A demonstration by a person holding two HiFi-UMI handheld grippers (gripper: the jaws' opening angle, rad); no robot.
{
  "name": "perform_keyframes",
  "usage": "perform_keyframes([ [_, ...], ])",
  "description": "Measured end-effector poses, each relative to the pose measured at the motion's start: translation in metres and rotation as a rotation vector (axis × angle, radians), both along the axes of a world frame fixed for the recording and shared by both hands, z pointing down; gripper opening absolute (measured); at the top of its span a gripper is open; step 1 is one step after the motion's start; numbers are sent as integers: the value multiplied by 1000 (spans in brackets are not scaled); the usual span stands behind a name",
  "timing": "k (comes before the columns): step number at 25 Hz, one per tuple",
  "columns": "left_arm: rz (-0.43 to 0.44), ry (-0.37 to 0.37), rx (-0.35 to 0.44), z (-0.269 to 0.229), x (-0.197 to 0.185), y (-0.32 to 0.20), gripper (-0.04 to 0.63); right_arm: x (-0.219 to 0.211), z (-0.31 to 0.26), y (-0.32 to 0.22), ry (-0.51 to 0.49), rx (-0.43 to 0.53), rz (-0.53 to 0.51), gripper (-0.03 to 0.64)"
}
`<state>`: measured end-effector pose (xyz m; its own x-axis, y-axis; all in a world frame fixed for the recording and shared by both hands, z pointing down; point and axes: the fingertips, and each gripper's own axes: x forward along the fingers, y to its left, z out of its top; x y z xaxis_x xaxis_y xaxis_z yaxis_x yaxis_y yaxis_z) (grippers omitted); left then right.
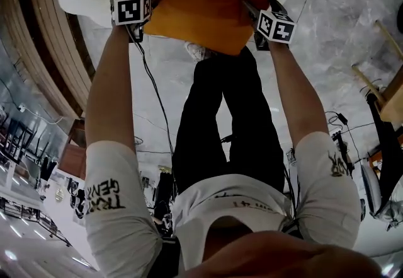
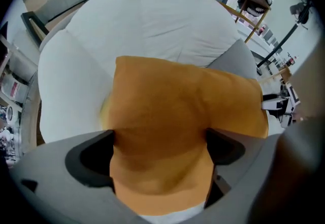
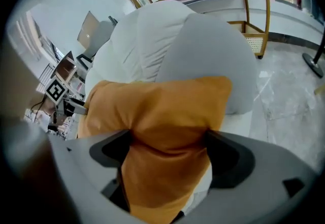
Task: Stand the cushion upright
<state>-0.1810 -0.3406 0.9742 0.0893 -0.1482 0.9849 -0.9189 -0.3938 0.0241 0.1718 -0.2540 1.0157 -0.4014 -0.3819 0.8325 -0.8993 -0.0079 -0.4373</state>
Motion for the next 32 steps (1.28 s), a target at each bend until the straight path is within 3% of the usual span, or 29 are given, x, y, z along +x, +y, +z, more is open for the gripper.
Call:
perform_keyframes([
  [10,14,70,-11,29,3,-2,541,-11,13,-2,-45,-31,8,426],
  [13,4,83,-32,26,5,4,535,-14,13,4,-74,-102,-8,422],
  [16,-12,77,-63,18,13,17,396,-22,9,7,-100,-171,-60,297],
  [18,-12,77,-69,10,20,24,292,-27,2,10,-113,-178,-80,218],
  [20,4,78,-56,-1,23,29,230,-31,-10,15,-112,-164,-93,166],
  [23,54,90,-21,-16,27,36,168,-39,-31,18,-80,-110,-131,103],
  [26,84,124,20,-31,27,44,126,-45,-48,23,-21,-86,-172,84],
  [32,22,183,139,-70,10,53,110,-50,-105,-5,18,51,-219,86],
])
